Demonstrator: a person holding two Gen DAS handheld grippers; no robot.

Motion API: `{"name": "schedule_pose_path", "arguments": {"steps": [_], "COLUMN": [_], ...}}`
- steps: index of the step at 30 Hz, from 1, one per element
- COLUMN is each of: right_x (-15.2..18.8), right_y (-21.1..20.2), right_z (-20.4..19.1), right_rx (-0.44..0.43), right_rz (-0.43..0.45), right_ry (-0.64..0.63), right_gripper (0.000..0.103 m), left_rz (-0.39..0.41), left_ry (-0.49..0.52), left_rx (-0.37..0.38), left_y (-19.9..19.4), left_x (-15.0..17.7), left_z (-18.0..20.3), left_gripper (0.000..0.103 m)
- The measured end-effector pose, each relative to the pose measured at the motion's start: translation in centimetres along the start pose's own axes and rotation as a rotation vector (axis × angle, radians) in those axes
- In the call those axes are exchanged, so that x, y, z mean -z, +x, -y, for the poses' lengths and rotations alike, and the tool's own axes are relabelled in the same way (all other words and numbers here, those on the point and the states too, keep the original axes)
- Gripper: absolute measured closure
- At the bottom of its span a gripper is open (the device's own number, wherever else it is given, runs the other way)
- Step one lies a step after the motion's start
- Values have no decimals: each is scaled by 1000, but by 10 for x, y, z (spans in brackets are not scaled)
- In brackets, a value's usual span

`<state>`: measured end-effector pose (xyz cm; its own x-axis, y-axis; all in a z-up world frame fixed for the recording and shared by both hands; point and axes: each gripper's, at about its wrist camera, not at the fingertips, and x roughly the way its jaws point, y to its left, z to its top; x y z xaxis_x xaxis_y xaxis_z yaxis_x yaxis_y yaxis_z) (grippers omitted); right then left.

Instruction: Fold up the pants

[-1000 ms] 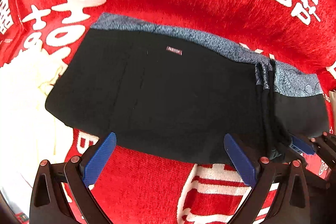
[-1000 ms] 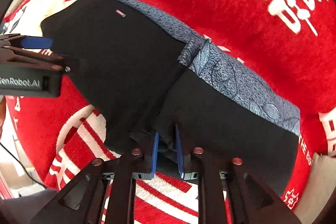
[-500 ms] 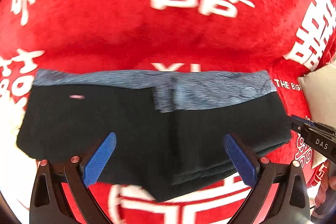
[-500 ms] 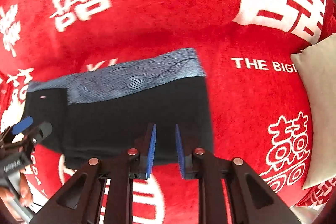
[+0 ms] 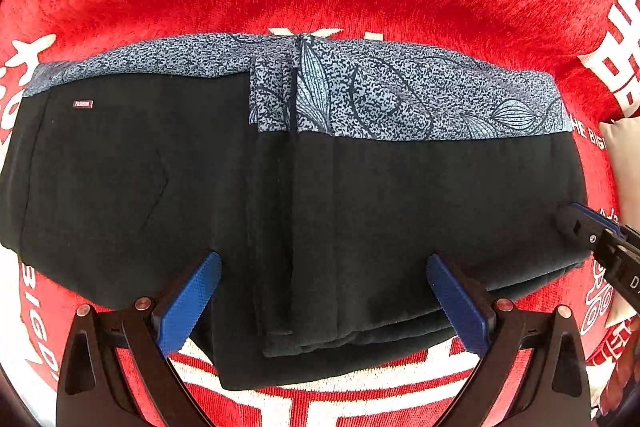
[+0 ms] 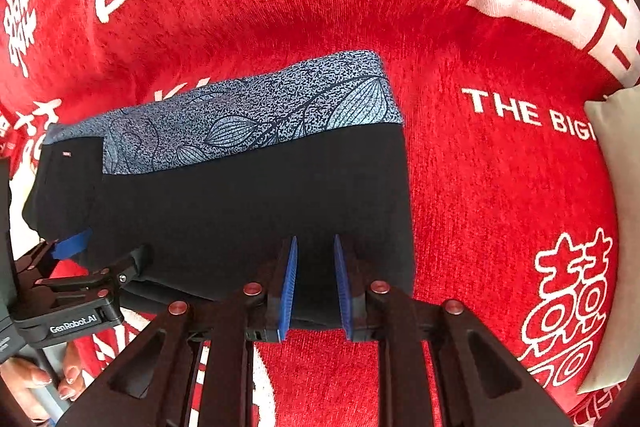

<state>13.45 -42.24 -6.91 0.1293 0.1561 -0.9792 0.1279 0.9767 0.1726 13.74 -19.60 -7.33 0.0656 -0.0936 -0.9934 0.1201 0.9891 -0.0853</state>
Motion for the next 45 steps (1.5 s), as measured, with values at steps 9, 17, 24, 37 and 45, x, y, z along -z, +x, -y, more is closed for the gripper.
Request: {"name": "schedule_pose_path", "arguments": {"steps": [9,17,24,37,45], "right_x": [1,-4,7,19,13], "right_y": [-5,-11,-21,16,21], "right_z": [10,-17,-60,-85,-89], "right_rx": [-65,-38,6,61,93], "right_rz": [4,-6,26,-9,-18], "right_ry": [23,-11,-109,-158,-169], "right_gripper": [68,38,38,35,34], "left_rz": [1,-17,126,287,353], "left_ry": [-13,-64,-248,-695,-719], "left_rx": [48,95,123,357,493], "left_y": [11,3,-56,-46,-25], "left_x": [0,-6,17,63,58], "left_z": [-11,-34,-111,-275,-283], "left_gripper": [0,0,0,0,0]}}
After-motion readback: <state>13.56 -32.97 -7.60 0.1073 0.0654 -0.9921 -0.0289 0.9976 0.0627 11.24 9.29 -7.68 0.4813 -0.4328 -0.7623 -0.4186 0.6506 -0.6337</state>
